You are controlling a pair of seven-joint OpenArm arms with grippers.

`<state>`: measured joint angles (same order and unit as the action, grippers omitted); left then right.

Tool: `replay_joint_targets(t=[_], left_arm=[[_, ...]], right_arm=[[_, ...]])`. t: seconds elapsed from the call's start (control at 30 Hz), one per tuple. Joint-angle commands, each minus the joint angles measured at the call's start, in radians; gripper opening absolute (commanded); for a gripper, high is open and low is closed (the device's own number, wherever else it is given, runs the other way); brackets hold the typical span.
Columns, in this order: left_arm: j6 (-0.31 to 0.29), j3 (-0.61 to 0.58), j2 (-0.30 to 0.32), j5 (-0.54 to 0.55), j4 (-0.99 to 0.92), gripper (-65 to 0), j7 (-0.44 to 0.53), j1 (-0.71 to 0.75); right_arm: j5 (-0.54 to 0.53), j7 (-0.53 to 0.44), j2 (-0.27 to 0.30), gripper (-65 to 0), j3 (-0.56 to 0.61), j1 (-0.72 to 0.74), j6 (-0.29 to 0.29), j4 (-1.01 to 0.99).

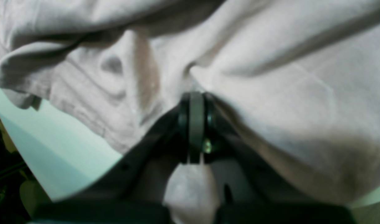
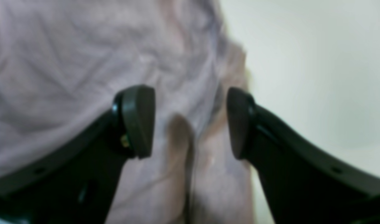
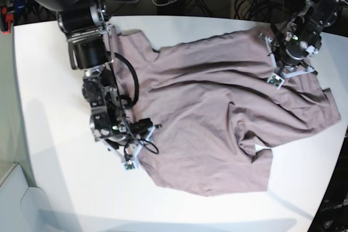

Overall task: Layout the t-shirt on the table in an organized manner, then fold the t-shirt properly
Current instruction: 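Grasp the shirt edge with the left gripper and pull it outward, then pull the shirt hem with the right gripper away from the left gripper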

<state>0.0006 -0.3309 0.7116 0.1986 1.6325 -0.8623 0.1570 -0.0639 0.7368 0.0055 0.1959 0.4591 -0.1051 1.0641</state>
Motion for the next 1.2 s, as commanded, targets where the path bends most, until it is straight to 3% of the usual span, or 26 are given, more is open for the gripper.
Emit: replay_joint_targets(t=[0.0,0.2,0.3,0.43,0.47,0.7,0.9,1.17], left_arm=[[-0.006,0.000,0.007,0.020,0.007,-64.8,-0.011,0.000],[-0.006,0.000,0.007,0.022,0.007,-64.8,-0.011,0.002],[-0.006,0.000,0.007,0.022,0.007,-64.8,-0.011,0.002],[-0.006,0.000,0.007,0.020,-0.007,-64.8,-0.008,0.003],[-0.006,0.000,0.009,0.017,-0.007,-64.8,-0.008,0.005],[-0.006,0.000,0.030,0.014,-0.007,-64.8,-0.007,0.019],[-0.006,0.000,0.053,0.014,-0.007,-64.8,-0.007,0.022],[-0.006,0.000,0.059,0.014,-0.007,-64.8,-0.007,0.022]], right_arm=[[0.000,-0.047,0.001,-28.2,-0.002,0.046,0.003,-0.005],[0.000,-0.124,0.009,-30.2,0.000,0.068,0.003,-0.095],[0.000,-0.142,0.012,-39.9,0.000,0.088,0.003,-0.144],[0.000,-0.161,0.031,-62.6,-0.002,0.119,0.005,-0.198],[0.000,-0.162,0.035,-65.0,-0.002,0.122,0.005,-0.209],[-0.004,-0.170,0.115,-65.0,-0.005,0.152,0.005,-0.210],[0.000,-0.170,0.178,-65.0,-0.115,0.157,0.005,-0.210],[0.000,-0.184,0.265,-65.0,-0.128,0.143,0.005,-0.216]])
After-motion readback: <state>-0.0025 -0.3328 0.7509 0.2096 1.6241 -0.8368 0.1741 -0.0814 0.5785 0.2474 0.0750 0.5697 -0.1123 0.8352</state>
